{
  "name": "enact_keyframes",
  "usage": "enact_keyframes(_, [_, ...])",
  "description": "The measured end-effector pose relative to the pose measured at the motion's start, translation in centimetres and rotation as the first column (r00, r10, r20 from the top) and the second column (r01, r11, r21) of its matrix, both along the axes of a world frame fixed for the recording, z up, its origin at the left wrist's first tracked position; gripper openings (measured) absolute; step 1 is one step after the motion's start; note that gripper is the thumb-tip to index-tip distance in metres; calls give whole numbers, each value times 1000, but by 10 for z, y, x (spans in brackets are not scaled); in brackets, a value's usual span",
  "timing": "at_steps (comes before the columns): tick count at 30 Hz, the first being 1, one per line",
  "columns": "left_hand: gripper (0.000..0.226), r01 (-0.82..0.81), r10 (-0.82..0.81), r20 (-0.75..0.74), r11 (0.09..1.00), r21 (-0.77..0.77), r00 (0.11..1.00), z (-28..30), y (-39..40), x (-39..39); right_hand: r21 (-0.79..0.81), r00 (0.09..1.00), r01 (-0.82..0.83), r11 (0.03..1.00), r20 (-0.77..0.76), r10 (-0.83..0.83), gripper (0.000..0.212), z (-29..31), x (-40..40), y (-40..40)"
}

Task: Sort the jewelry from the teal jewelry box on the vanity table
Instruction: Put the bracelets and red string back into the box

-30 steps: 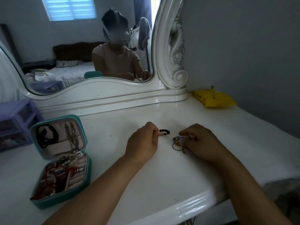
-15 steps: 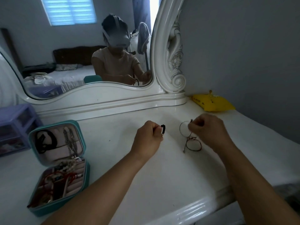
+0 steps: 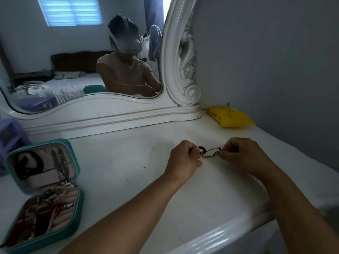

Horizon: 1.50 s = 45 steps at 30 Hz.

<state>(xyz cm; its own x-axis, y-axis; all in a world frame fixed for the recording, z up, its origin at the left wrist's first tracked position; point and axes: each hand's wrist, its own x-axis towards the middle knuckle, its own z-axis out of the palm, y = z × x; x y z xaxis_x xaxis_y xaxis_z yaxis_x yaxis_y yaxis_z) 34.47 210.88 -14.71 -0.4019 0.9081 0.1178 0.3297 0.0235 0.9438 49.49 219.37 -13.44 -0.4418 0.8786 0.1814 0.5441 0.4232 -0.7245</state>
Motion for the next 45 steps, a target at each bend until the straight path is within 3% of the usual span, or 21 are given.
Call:
enact_keyframes(5, [16, 32, -49, -355, 998, -52, 934, -8, 4, 19, 41, 994, 24, 999, 106, -29, 9, -6, 25, -5])
enact_keyframes(11, [20, 116, -146, -596, 989, -89, 790, -11, 1, 38, 18, 997, 25, 1000, 67, -27, 11, -12, 46, -9])
enact_keyframes(14, [19, 126, -155, -638, 988, -91, 755, -12, 0, 41, -8, 999, 39, 999, 31, -38, 10, -14, 55, -8])
enact_keyframes(19, [19, 145, -150, -595, 988, -57, 790, -13, -4, 38, 68, 989, 131, 989, 55, -134, 17, -20, 68, -6])
enact_keyframes(26, [15, 167, -96, -586, 984, 68, 804, 10, -17, 18, -22, 923, 252, 967, -294, -247, 20, -7, 57, -23])
enact_keyframes(29, [10, 106, 6, -556, 980, 168, 831, 35, -32, -8, 28, 929, 152, 988, -345, -133, 16, 1, 23, -51])
enact_keyframes(33, [8, -25, 124, -503, 980, 199, 855, 60, -69, -58, 92, 951, -136, 986, -266, 156, 14, 0, -34, -92])
enact_keyframes(37, [9, -119, 215, -592, 973, 197, 777, 65, -117, -110, 176, 921, -295, 939, -208, 329, 18, 0, -91, -122])
enact_keyframes(42, [12, -207, 254, -667, 967, 151, 700, 52, -186, -161, 218, 875, -387, 896, -220, 431, 17, 9, -152, -151])
enact_keyframes(45, [10, -316, 358, -696, 928, 195, 622, 44, -220, -187, 217, 852, -435, 874, -214, 477, 18, 14, -180, -164])
